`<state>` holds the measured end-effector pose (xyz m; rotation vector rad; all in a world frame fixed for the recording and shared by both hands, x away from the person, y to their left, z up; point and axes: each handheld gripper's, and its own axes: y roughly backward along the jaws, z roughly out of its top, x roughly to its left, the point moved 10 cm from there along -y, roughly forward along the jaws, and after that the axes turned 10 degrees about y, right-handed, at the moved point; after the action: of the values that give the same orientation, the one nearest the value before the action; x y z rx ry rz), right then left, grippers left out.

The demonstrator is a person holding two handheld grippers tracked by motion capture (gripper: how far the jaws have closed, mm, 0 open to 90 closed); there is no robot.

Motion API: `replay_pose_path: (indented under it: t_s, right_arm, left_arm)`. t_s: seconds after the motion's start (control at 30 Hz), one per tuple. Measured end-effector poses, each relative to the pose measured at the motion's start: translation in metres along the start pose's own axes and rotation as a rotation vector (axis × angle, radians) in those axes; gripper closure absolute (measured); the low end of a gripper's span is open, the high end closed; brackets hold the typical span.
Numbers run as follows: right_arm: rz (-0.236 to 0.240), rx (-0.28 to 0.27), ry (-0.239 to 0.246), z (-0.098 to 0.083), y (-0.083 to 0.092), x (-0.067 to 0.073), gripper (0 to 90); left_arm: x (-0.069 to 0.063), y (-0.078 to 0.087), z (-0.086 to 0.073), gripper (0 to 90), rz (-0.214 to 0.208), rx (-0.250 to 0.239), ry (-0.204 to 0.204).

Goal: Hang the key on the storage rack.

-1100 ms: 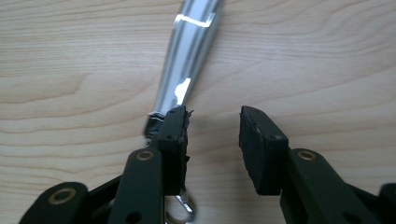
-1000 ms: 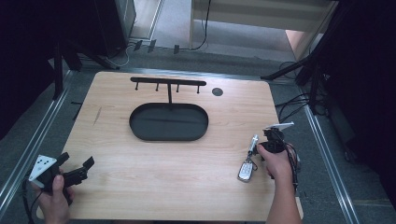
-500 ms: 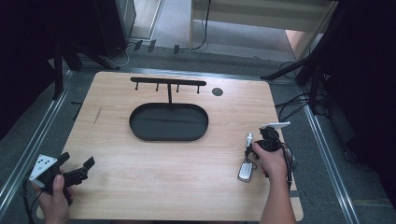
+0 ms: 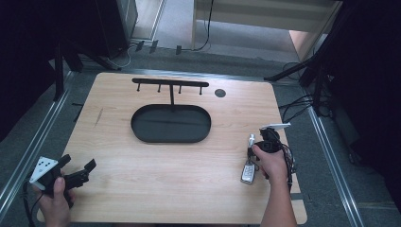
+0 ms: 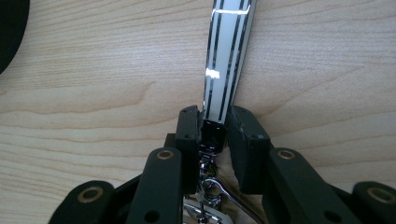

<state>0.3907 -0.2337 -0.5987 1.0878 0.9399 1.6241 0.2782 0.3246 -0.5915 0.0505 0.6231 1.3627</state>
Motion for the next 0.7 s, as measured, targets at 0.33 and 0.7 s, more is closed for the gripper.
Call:
replay_pose_path:
  t_s: [0.33,0.7]
  right_arm:
    - [-0.064,-0.044,0.032,0.006,-0.001,0.002,76.7]
    - [-0.105,-0.08,0.09,0.012,0.0,0.003,77.0]
  left_arm:
    - [0.0,0.0,0.0,0.0,0.002,0.003,0.002]
    - [0.0,-0.001,0.0,0.0,-0.002,0.006,0.006]
